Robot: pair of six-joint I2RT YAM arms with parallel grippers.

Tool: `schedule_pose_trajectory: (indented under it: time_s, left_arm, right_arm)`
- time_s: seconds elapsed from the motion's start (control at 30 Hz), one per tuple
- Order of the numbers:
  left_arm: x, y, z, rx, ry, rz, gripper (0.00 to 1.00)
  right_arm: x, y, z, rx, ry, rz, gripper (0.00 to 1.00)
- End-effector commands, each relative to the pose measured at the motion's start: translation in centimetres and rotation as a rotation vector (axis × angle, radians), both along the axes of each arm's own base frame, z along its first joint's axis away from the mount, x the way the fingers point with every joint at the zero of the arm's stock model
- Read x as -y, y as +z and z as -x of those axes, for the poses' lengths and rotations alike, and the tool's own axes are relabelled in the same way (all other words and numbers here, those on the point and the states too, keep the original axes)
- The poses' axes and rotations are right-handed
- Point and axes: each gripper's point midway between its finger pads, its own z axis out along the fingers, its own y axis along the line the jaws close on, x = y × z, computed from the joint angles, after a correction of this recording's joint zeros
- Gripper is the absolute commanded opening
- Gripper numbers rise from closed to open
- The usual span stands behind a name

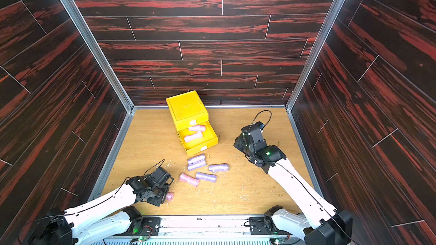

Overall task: Sort the rolls of trash bags by color and place them into the drawer
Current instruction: Pick up the roll of trash bags from the center of the board.

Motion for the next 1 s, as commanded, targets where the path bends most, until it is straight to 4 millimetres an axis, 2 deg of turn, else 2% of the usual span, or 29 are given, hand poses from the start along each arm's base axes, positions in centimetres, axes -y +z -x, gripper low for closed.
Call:
schedule_pose_trajectory:
  time_s: [0.0, 0.07, 0.13, 0.23, 0.3, 0.4, 0.57, 0.7, 0.83, 0.97]
  left_arm:
    - [-0.6, 0.5, 0.0, 0.024, -0.016, -0.024, 0.10]
    - [-0.8, 1.8, -0.9, 0.088, -0.038, -0.039, 0.01]
    - [-0.9, 4.4, -2.0, 0.154, -0.094, -0.070, 0.00]
    - [-0.3, 10.0, -5.0, 0.296, -0.232, -0.126, 0.00]
    - [1.6, 13.6, -7.6, 0.368, -0.423, -0.117, 0.00]
    - [4.7, 18.8, -10.7, 0.437, -0.819, -0.182, 0.00]
    - [7.7, 24.4, -13.6, 0.439, -1.376, -0.343, 0.04]
    - [8.0, 26.3, -15.8, 0.374, -1.704, -0.514, 0.02]
    - [6.6, 25.3, -19.1, 0.191, -1.911, -0.716, 0.00]
    - [7.5, 24.8, -20.6, 0.210, -1.988, -0.733, 0.00]
  right_arm:
    - [0.2, -0.2, -0.1, 0.001, 0.003, 0.011, 0.47]
    - [0.2, -0.2, 0.0, 0.002, 0.003, 0.013, 0.47]
    - [0.3, -0.1, 0.0, 0.002, 0.003, 0.015, 0.47]
    - [0.4, 0.0, 0.0, 0.005, 0.000, 0.018, 0.48]
    - [0.5, 0.1, 0.0, 0.005, -0.002, 0.020, 0.48]
    - [0.4, 0.1, 0.0, 0.005, -0.002, 0.016, 0.47]
    - [0.5, 0.1, 0.3, -0.002, -0.004, 0.011, 0.47]
    - [0.8, 0.1, 0.4, -0.002, -0.012, 0.018, 0.47]
    - [0.8, -0.3, 0.3, -0.013, -0.014, 0.023, 0.47]
    - [0.9, -0.5, 0.2, -0.027, -0.019, 0.037, 0.47]
